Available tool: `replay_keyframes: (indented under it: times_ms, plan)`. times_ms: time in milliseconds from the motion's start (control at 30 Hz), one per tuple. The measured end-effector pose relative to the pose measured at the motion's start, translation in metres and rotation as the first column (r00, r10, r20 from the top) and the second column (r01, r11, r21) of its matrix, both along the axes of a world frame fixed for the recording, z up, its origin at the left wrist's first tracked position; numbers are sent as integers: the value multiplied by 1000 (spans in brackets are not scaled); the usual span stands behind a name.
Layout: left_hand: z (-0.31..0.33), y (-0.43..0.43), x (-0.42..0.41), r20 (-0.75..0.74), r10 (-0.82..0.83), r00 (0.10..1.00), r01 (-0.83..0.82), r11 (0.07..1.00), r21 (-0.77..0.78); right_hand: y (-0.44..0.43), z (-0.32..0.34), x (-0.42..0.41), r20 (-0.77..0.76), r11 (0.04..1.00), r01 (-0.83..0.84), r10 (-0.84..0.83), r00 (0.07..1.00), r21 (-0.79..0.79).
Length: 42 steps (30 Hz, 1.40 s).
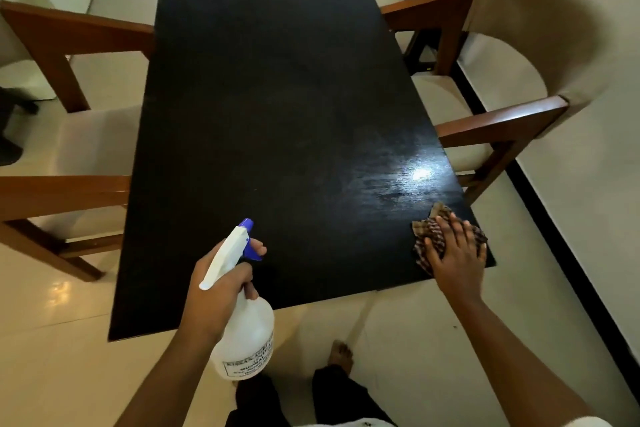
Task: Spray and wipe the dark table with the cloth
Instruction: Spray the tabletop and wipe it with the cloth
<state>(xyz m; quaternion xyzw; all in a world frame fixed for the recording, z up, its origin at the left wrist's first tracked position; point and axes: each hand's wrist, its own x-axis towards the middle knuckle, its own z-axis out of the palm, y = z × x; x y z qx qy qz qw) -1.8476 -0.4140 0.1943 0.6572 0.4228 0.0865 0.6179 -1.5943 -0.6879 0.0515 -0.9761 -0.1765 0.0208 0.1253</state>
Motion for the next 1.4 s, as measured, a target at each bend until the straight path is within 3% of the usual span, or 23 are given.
replay_keyframes:
  times_ms: [100,200,333,433,500,567,633,700,767,900,1033,1200,1333,1400]
  plan:
    - [0,-21,18,9,18,1000,-18,1000,-5,-36,3,28,-29,984,70,-67,997,161]
    - [-1,-36,27,18,63,998,-63,998,-13,-63,8,48,-132,913,280,-251,959,297]
    - [-4,-43,23,-4,152,988,-152,988,-14,-38,32,56,-54,823,310,-325,944,476]
    - [-1,-43,10,-16,244,970,-244,970,-17,44,42,42,-101,793,84,-29,995,604]
    - [3,-43,1,-31,311,950,-312,950,-23,110,40,22,-41,819,-227,292,956,527]
    - [10,-40,-9,-47,397,917,-398,917,-31,179,33,-6,4,747,-531,578,816,401]
    - [12,-34,-21,-37,434,900,-435,900,-31,241,28,-41,9,625,-715,751,661,314]
    - [14,-27,-30,-47,463,885,-465,884,-39,287,26,-74,-23,524,-831,848,529,189]
    - [17,-18,-37,-59,492,869,-494,869,-27,311,24,-97,-128,478,-874,875,467,82]
    - [23,-8,-40,-43,496,867,-497,868,-9,307,20,-95,-167,539,-841,835,524,55]
    - [22,2,-36,-36,445,895,-446,895,-13,268,20,-52,-139,715,-699,693,707,9]
    - [23,12,-22,-17,386,923,-386,922,-28,191,9,11,-34,928,-365,363,931,-73]
    - [29,14,-15,18,359,933,-358,933,-44,205,14,0,-71,977,-201,197,978,-66]
    - [30,17,-14,23,351,936,-349,935,-54,234,18,-29,-76,931,-364,360,930,-40]
